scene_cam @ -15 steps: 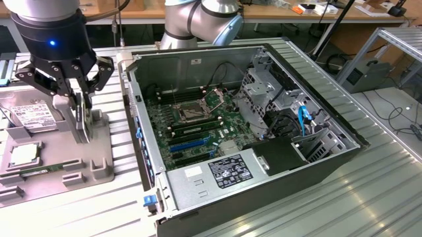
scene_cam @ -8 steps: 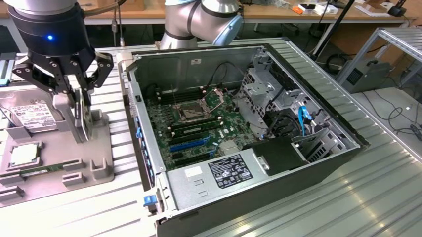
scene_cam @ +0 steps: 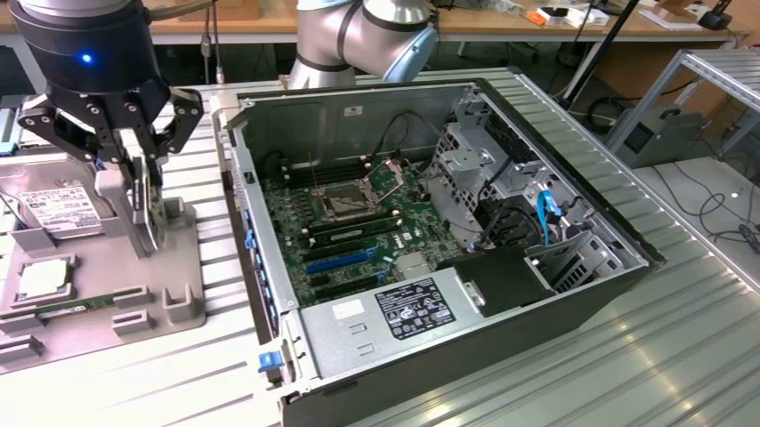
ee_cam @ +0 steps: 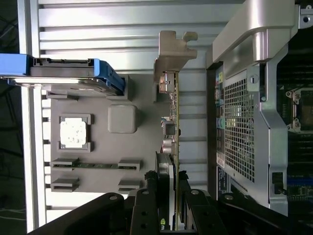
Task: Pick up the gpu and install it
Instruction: 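Pick up the gpu and move the gpu toward the slot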
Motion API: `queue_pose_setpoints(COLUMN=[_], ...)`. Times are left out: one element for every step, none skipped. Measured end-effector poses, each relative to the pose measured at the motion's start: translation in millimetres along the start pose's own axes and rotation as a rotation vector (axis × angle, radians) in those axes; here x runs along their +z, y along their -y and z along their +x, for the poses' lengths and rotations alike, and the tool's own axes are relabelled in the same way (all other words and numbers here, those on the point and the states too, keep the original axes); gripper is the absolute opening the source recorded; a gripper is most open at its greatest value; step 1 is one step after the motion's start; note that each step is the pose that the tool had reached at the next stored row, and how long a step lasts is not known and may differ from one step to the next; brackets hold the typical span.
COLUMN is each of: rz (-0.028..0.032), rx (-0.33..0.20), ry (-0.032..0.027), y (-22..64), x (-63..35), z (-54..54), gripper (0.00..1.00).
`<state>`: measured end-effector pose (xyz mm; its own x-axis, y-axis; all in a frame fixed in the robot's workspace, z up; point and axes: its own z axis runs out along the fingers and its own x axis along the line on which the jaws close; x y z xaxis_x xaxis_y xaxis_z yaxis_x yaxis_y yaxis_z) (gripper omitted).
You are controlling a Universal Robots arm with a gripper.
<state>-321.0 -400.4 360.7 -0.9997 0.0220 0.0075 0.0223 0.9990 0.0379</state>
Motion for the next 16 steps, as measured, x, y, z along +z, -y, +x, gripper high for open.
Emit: queue_pose_setpoints(rz=[0.0,0.0,0.0,0.0001,0.0,0.0,0.0,0.0,0.0001,0.0,0.0,0.0,0.0,0.0,0.0,0.0], rx=[0.0,0.0,0.0,0.0,0.0,0.0,0.0,0.0,0.0,0.0,0.0,0.0,0.0,0.0,0.0,0.0], ry=[0.0,0.0,0.0,0.0,0.0,0.0,0.0,0.0,-0.0001,-0.0001,0.0,0.0,0.0,0.0,0.0,0.0], y=[0.0,-0.1,-0.1,-0.1,-0.2,-0.2,-0.3,-0.3,-0.3,-0.3,-0.4,-0.4,-0.5,-0.5,-0.5,-0.6], x=[-0.9,-1.9,-3.2,-3.9,-5.6,-6.7,-7.6,-8.2,-9.0,-9.8,-10.5,-11.4,-12.1,-13.4,-14.8,-15.5], z=[0.0,0.0,0.0,0.0,0.0,0.0,0.1,0.1,0.1,0.1,0.1,0.1,0.1,0.1,0.1,0.1], gripper=[0.27,0.27,0.27,0.27,0.27,0.27,0.27,0.27,0.27,0.27,0.27,0.27,0.27,0.27,0.27,0.27])
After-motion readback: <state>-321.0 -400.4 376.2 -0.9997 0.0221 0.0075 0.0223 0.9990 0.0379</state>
